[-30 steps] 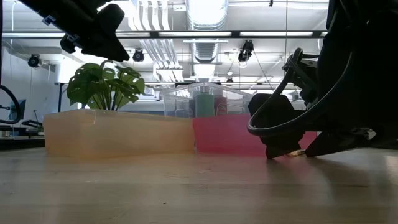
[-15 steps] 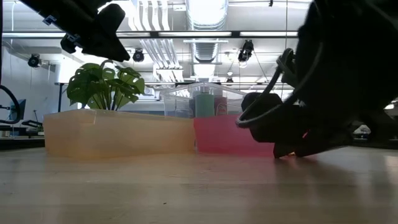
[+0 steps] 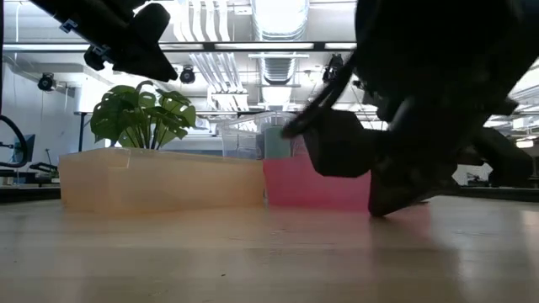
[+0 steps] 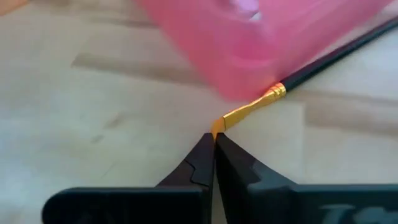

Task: Pick & Place Paint Supplies
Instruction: Put the black paint brush into the yellow bin

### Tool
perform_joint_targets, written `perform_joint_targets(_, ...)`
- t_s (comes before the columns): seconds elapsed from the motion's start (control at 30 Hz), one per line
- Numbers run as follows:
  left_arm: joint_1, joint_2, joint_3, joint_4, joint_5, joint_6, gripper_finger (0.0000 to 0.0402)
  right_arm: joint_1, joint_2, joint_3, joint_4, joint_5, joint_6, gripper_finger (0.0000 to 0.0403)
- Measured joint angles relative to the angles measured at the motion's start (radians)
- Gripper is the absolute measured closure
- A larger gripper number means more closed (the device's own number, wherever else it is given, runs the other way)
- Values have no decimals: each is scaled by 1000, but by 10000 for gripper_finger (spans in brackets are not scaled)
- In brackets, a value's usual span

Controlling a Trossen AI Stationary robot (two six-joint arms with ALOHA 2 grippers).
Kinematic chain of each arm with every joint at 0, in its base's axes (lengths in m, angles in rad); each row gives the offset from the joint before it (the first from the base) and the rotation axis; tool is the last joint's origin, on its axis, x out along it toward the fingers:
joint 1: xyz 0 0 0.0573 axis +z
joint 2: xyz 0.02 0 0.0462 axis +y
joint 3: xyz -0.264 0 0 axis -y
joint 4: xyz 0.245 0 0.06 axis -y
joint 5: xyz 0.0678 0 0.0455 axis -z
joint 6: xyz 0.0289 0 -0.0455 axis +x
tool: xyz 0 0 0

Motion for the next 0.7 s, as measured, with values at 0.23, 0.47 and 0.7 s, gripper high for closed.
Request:
perform_joint_targets(0.23, 1, 0, 0, 25, -2, 49, 286, 38, 4, 102, -9, -73, -18, 395)
perform_joint_targets(0.47, 4, 0, 0, 32, -7, 66, 286, 95, 5, 204, -23, -111, -19, 395)
perform_joint_targets(0.7, 3, -2, 0, 70, 40, 214, 286, 161, -4, 371, -69, -115, -75, 395)
